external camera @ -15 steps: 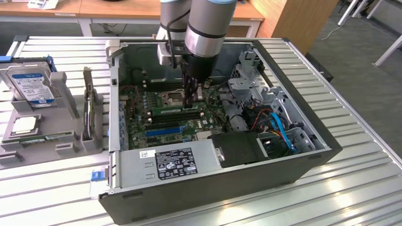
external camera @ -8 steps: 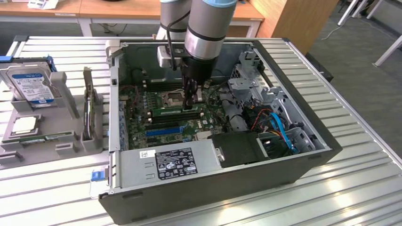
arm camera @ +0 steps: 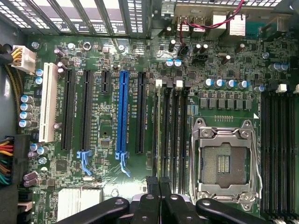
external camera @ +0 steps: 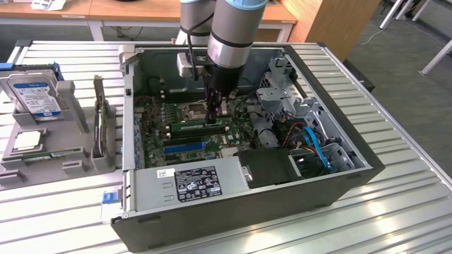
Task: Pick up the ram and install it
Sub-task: 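Insert the ram into the slot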
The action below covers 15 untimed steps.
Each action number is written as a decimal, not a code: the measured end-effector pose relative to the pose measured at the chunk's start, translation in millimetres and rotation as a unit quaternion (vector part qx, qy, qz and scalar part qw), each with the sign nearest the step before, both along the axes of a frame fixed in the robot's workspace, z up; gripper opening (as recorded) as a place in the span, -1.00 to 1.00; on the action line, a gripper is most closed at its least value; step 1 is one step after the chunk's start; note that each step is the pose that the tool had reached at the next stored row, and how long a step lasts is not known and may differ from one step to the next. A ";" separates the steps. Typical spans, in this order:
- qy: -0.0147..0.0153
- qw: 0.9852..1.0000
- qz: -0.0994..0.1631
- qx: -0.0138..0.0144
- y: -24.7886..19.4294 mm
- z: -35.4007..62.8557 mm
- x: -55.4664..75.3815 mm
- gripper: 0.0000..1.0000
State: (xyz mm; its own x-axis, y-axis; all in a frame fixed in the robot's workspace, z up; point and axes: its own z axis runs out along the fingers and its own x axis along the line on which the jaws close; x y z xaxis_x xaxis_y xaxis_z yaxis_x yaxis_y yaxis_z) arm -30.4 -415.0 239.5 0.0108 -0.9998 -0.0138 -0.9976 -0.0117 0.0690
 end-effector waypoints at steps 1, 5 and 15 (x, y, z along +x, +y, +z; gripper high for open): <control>0.000 1.000 0.000 0.000 0.0 0.0 -0.1 -0.77; 0.000 1.000 -0.003 0.000 0.0 -0.1 -0.4 -0.77; 0.000 1.000 -0.006 0.000 -1.0 -0.2 -0.4 -0.77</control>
State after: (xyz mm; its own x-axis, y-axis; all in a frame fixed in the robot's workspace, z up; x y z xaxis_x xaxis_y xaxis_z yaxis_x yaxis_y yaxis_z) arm -30.9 -416.0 239.3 -0.0019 -0.9999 -0.0139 -0.9976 0.0010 0.0689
